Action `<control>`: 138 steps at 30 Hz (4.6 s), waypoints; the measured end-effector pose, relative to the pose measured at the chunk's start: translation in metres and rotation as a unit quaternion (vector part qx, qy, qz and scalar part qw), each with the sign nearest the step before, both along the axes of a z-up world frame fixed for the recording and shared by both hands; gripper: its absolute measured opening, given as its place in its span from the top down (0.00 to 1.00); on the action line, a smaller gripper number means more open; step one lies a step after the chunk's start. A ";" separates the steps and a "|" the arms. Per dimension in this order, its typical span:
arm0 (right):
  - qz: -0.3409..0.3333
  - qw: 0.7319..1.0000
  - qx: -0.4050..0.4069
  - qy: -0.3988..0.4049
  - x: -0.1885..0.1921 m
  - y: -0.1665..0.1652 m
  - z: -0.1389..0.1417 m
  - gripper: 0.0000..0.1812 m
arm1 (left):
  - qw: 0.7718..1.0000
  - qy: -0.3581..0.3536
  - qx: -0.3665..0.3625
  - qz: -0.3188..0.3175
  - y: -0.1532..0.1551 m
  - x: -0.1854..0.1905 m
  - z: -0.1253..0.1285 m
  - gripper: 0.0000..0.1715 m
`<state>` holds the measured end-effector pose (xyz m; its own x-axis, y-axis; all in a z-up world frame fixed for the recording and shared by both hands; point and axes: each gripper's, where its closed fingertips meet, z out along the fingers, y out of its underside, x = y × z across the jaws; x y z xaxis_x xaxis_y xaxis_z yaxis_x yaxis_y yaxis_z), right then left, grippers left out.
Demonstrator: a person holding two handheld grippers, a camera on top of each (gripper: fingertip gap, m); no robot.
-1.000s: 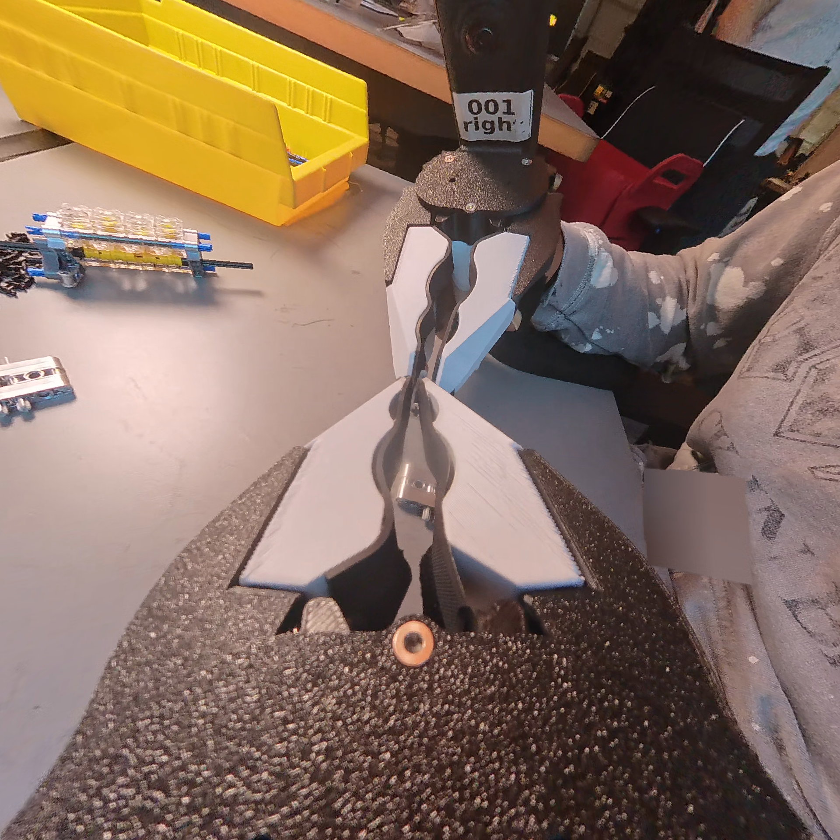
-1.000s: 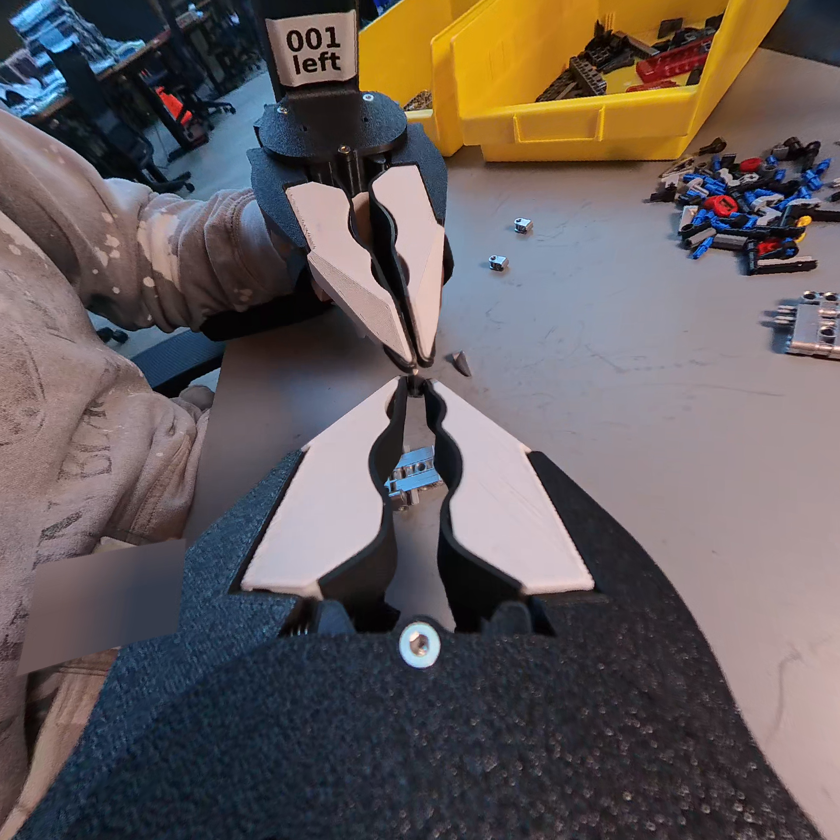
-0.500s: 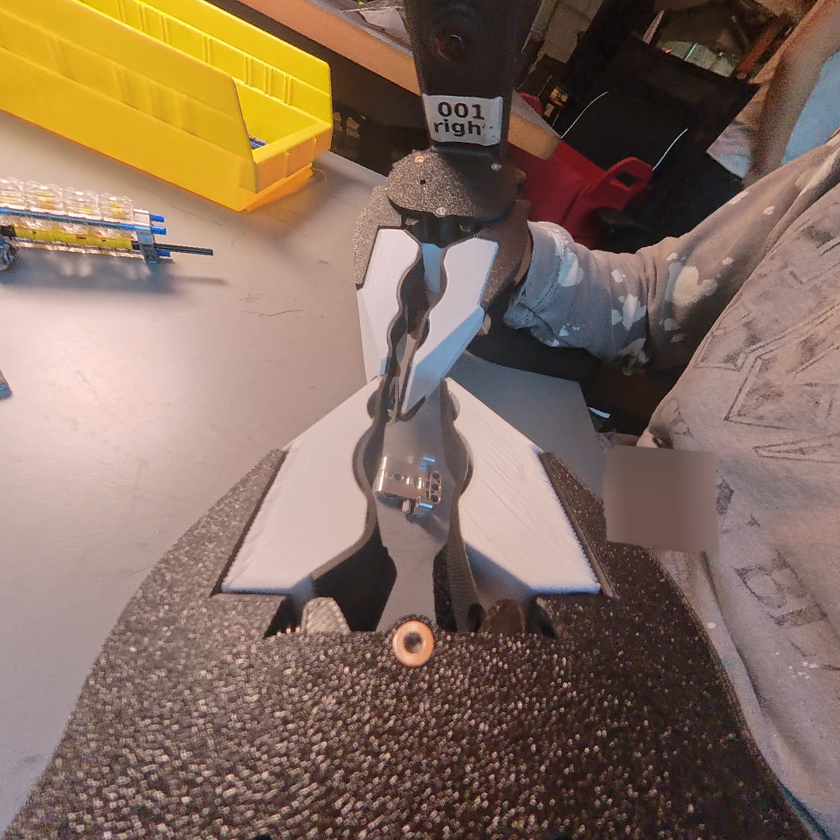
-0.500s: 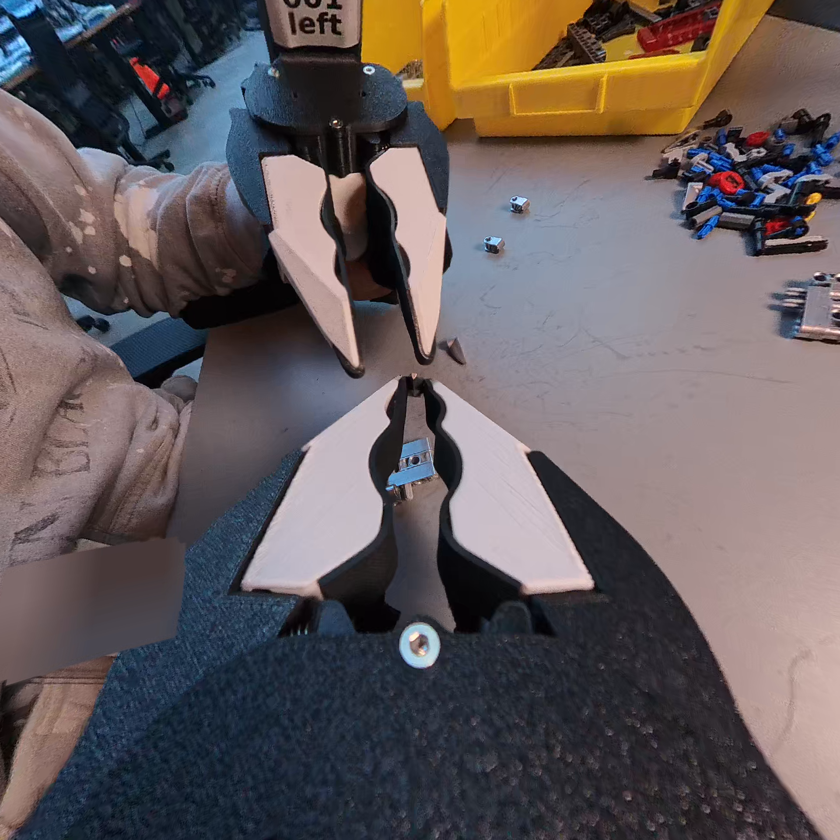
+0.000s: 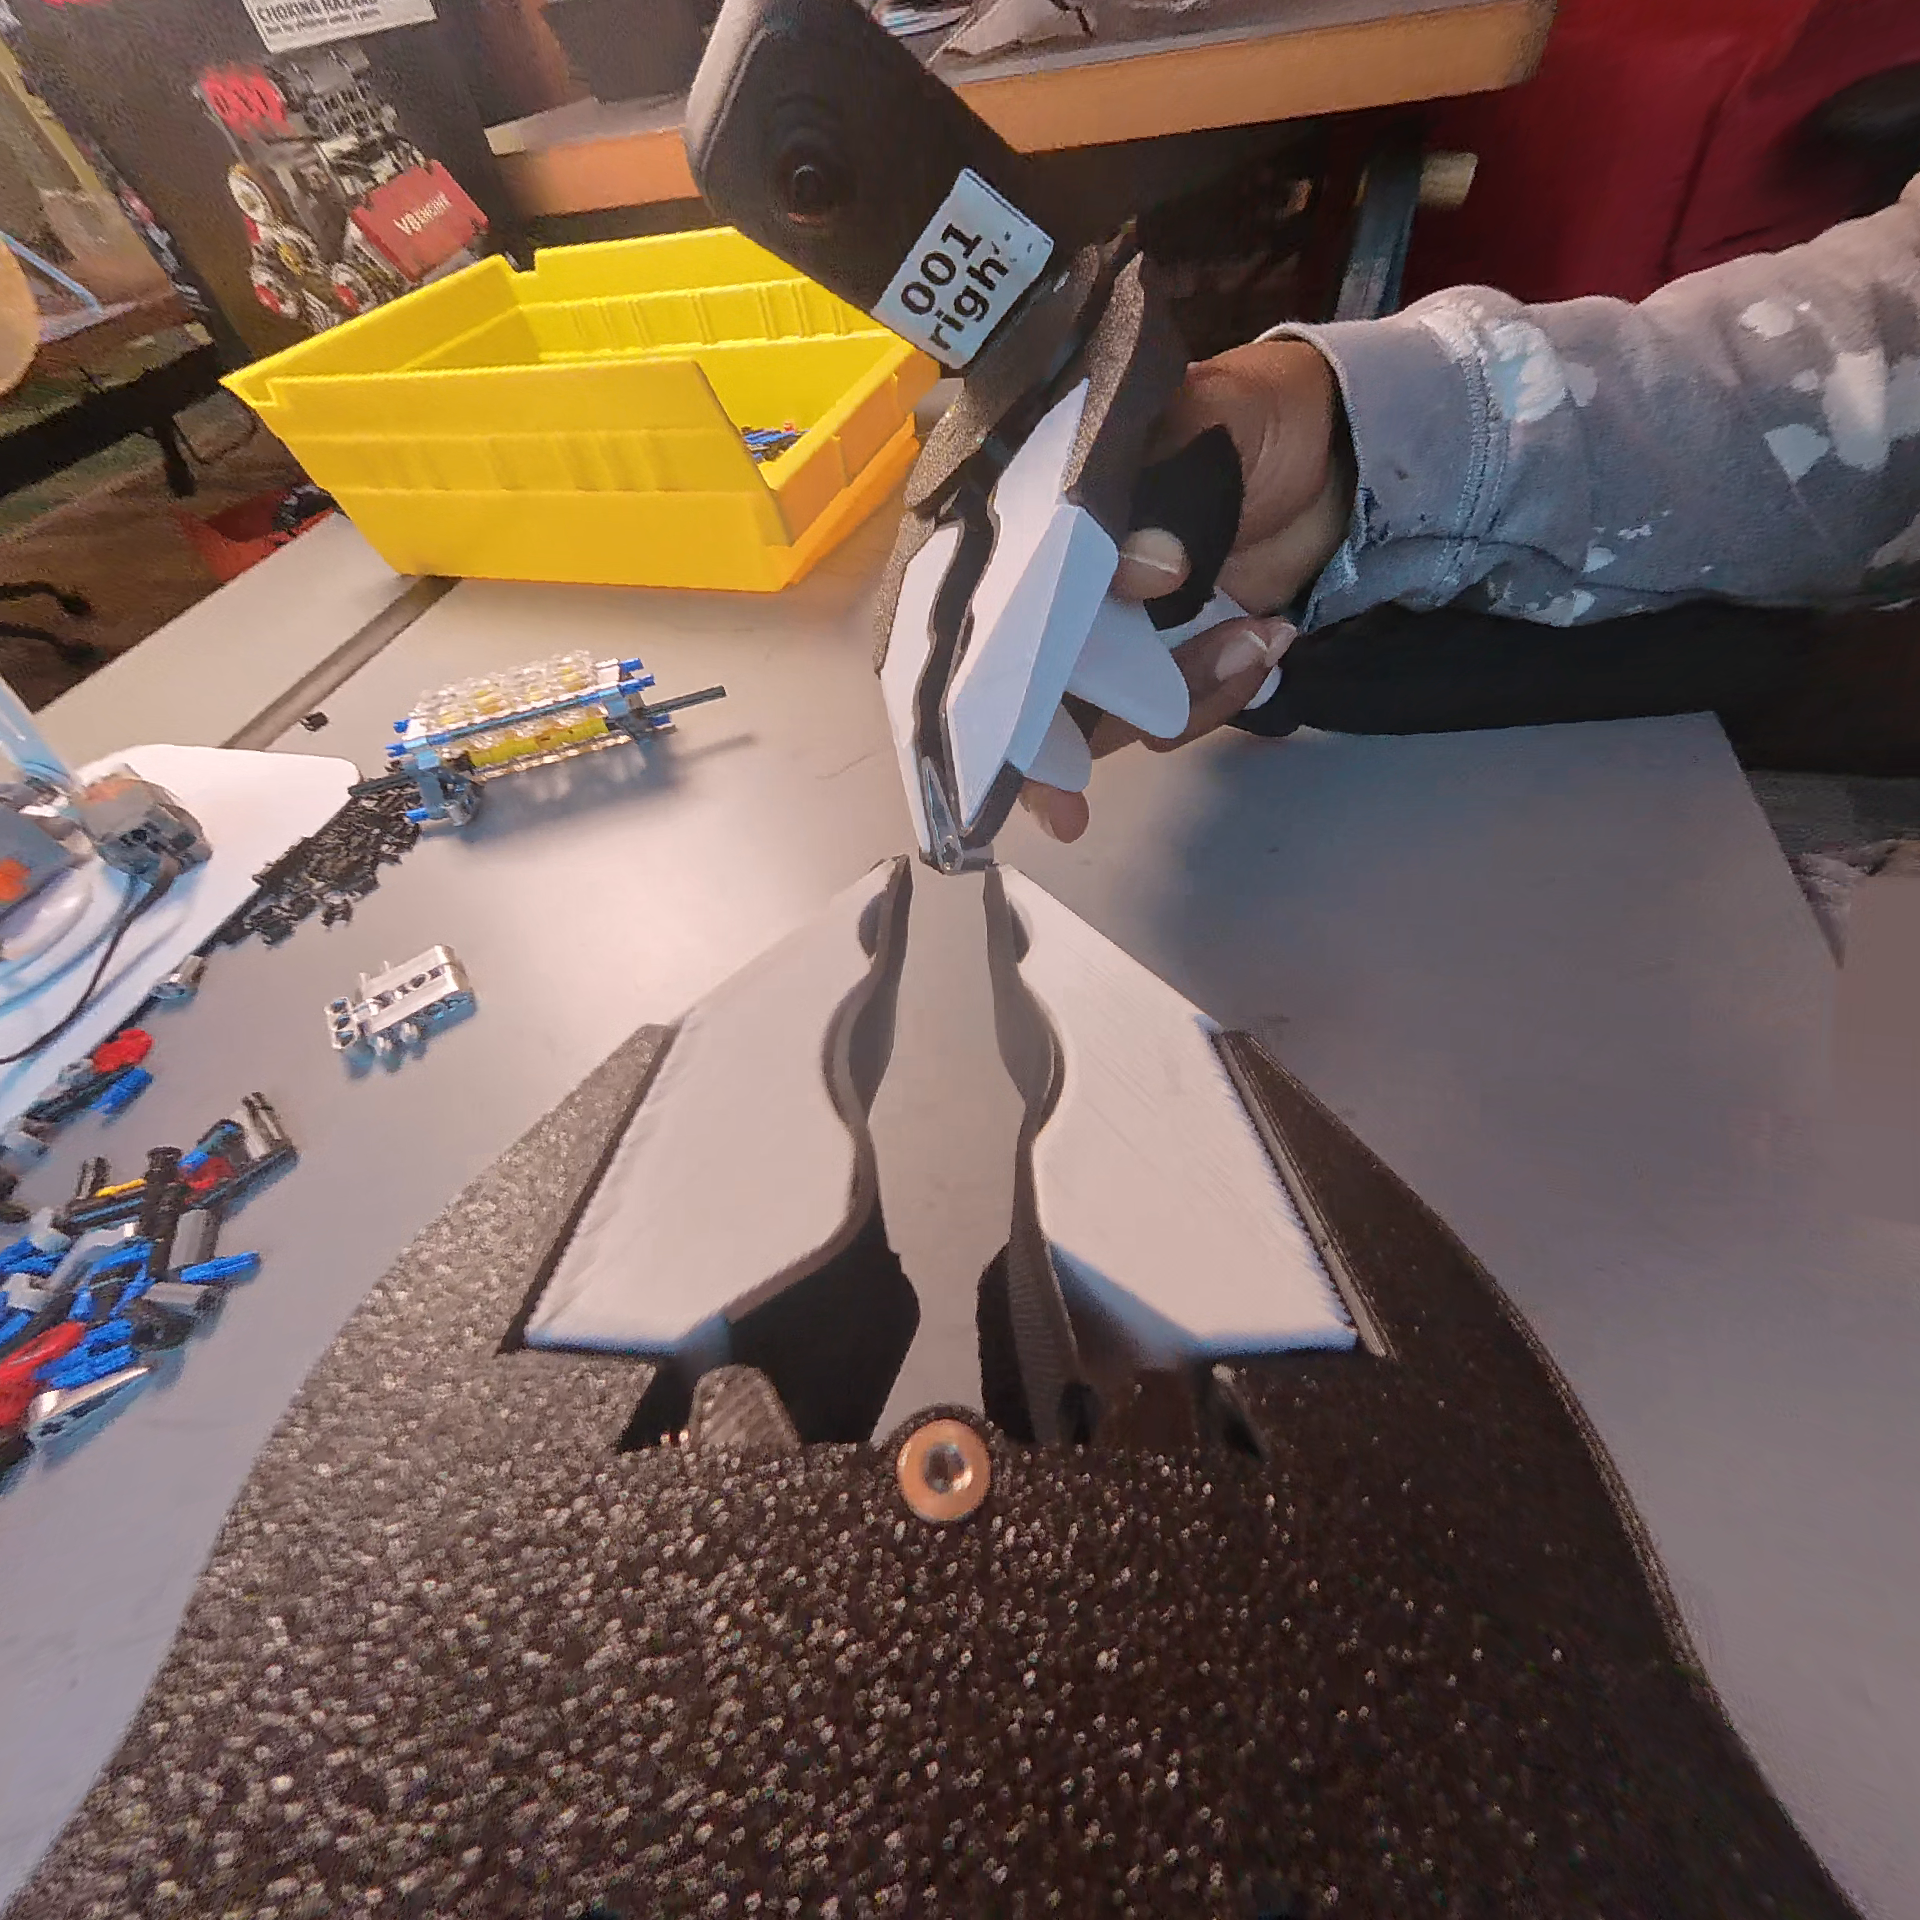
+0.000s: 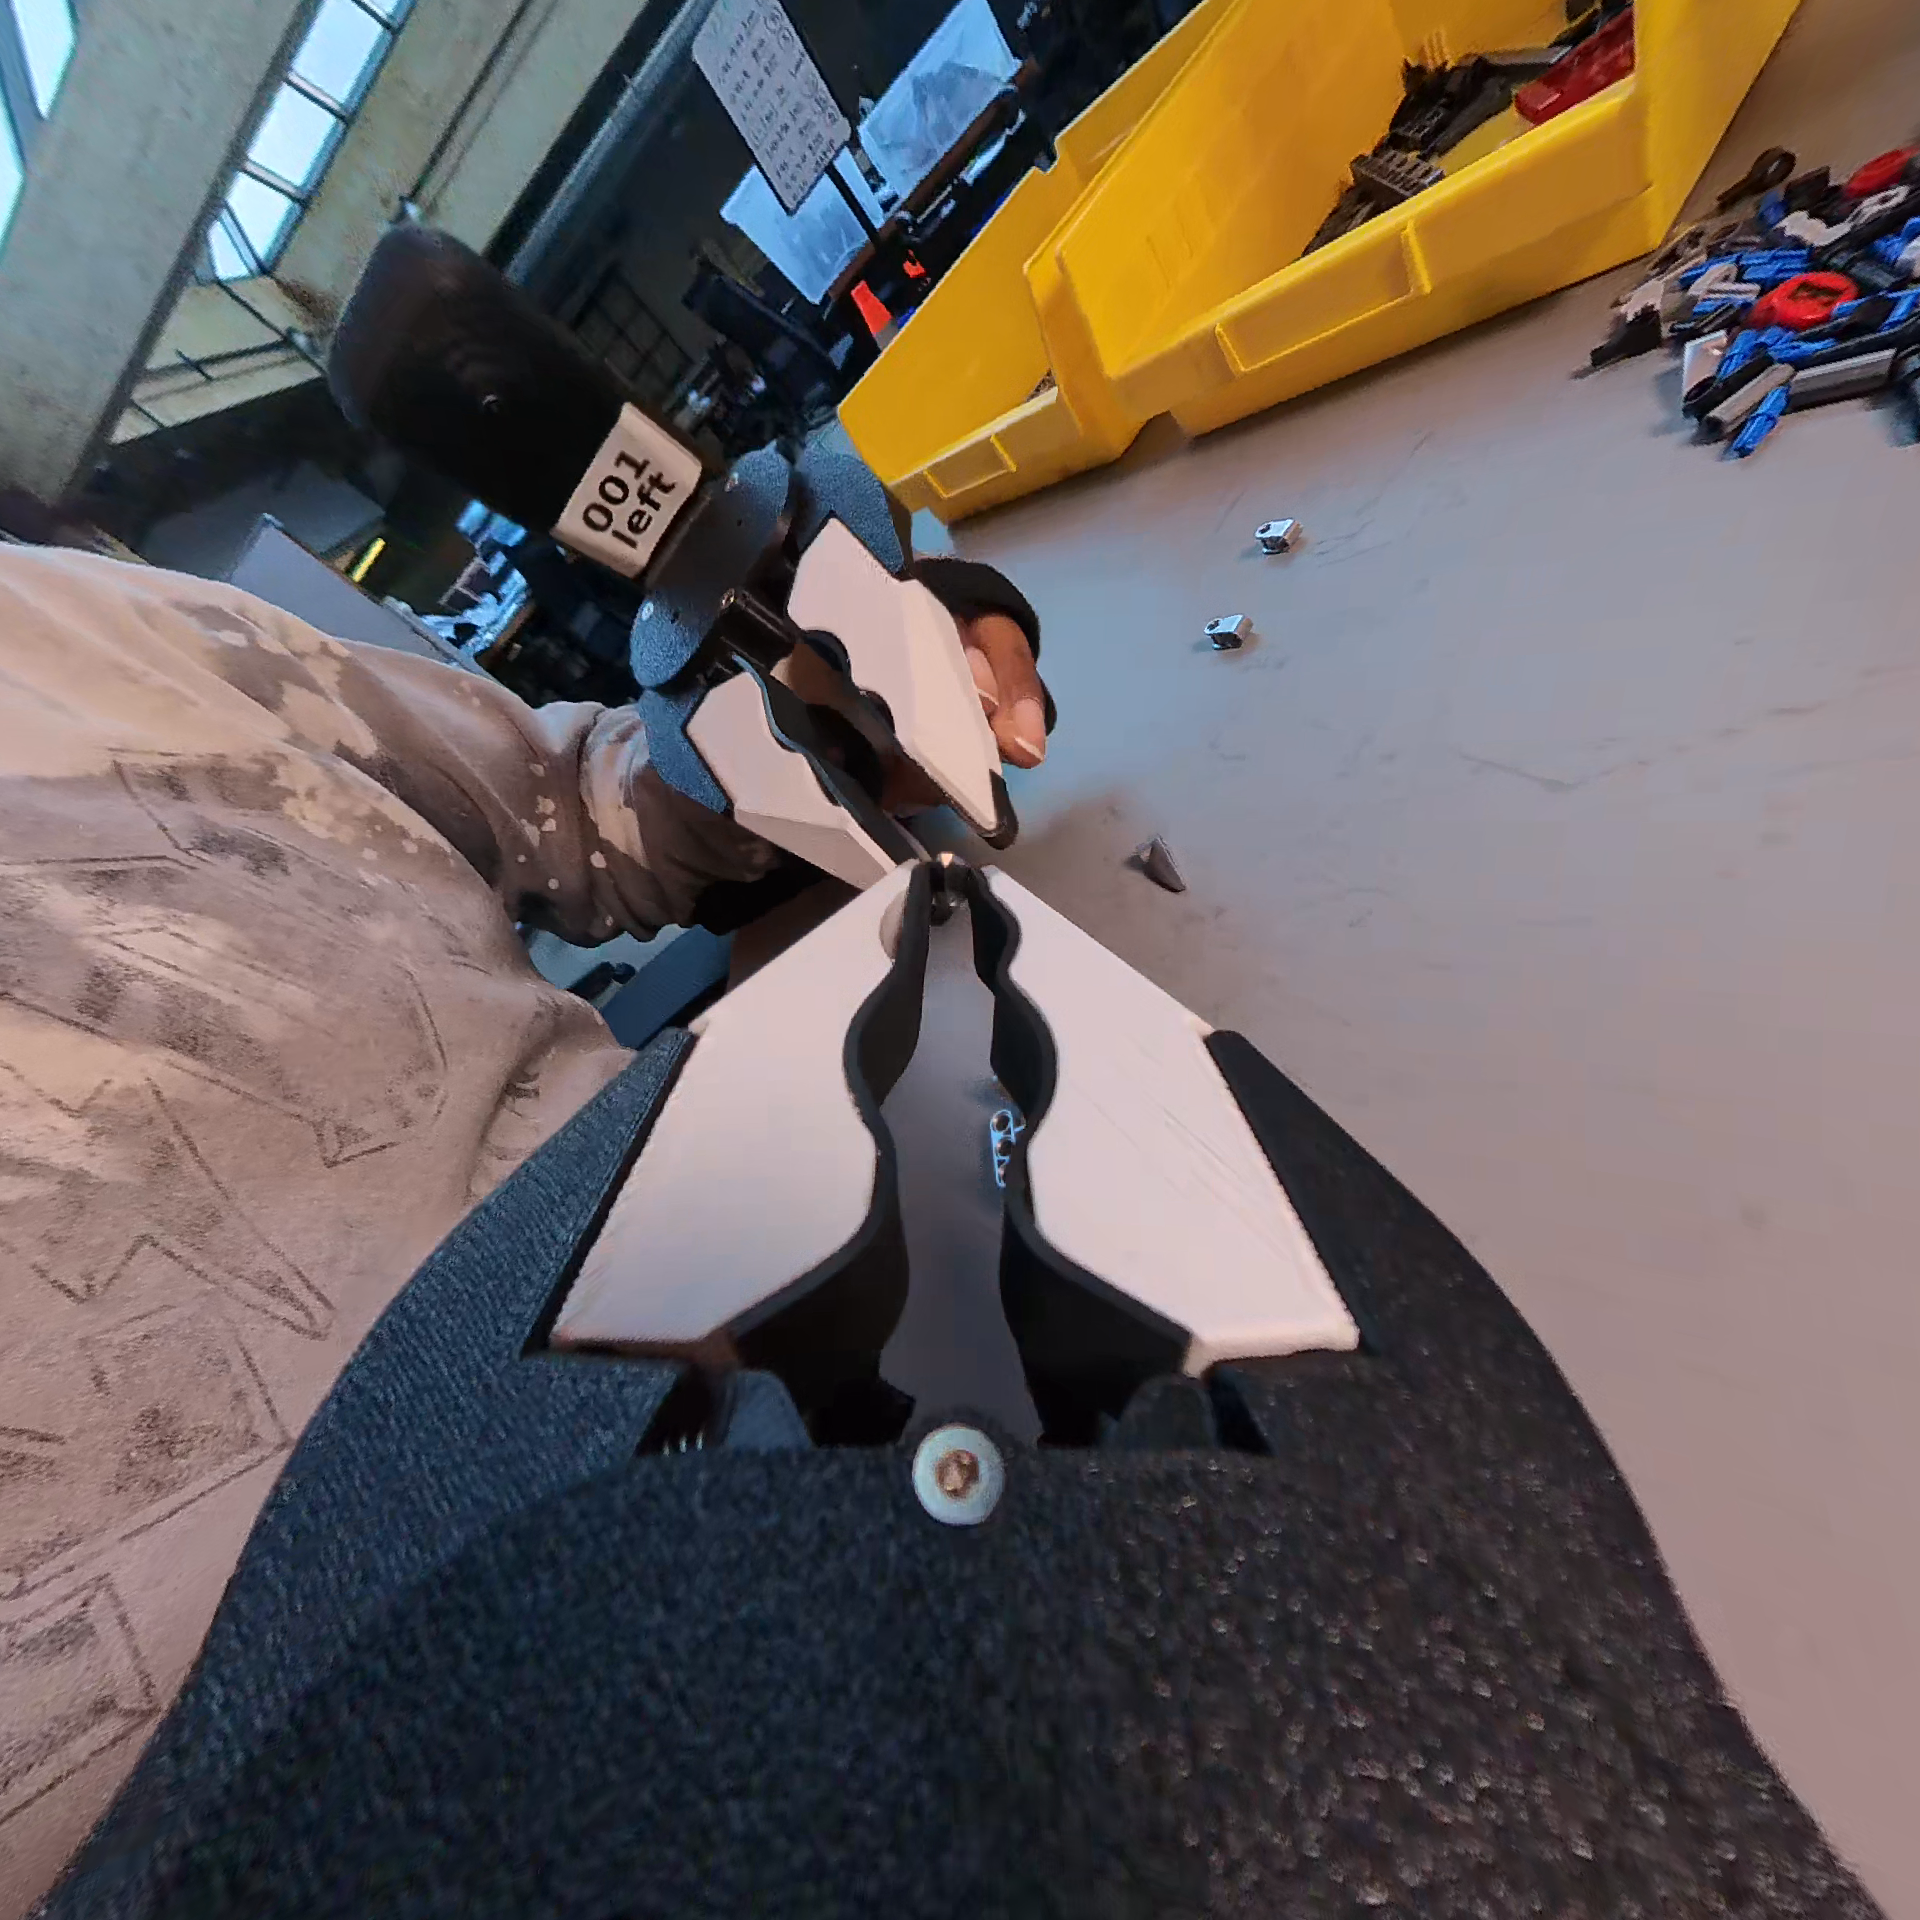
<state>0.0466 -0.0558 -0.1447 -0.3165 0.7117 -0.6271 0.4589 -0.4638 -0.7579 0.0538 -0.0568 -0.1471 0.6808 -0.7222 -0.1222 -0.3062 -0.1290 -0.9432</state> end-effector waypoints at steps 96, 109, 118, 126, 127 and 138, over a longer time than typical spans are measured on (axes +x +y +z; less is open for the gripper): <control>-0.136 0.987 0.083 0.035 -0.036 0.018 0.004 1.00 | 0.961 0.172 0.119 0.180 0.028 -0.043 -0.002 0.97; -0.142 0.932 0.310 0.118 -0.027 0.021 0.024 0.84 | 0.965 -0.219 -0.102 0.106 0.020 -0.044 0.014 0.96; -0.157 0.787 0.584 0.124 -0.043 0.010 0.016 0.78 | 0.848 -0.463 -0.258 0.022 0.015 -0.035 0.024 0.96; -0.151 0.802 0.571 0.093 -0.044 0.012 0.006 0.87 | 0.850 -0.445 -0.280 0.030 0.015 -0.023 0.013 0.97; -0.151 0.806 0.565 0.088 -0.044 0.013 0.004 0.88 | 0.851 -0.444 -0.279 0.035 0.015 -0.024 0.012 0.96; -0.148 0.829 0.526 0.120 -0.040 0.008 0.012 0.93 | 0.832 -0.481 -0.278 0.001 0.011 -0.025 0.024 0.97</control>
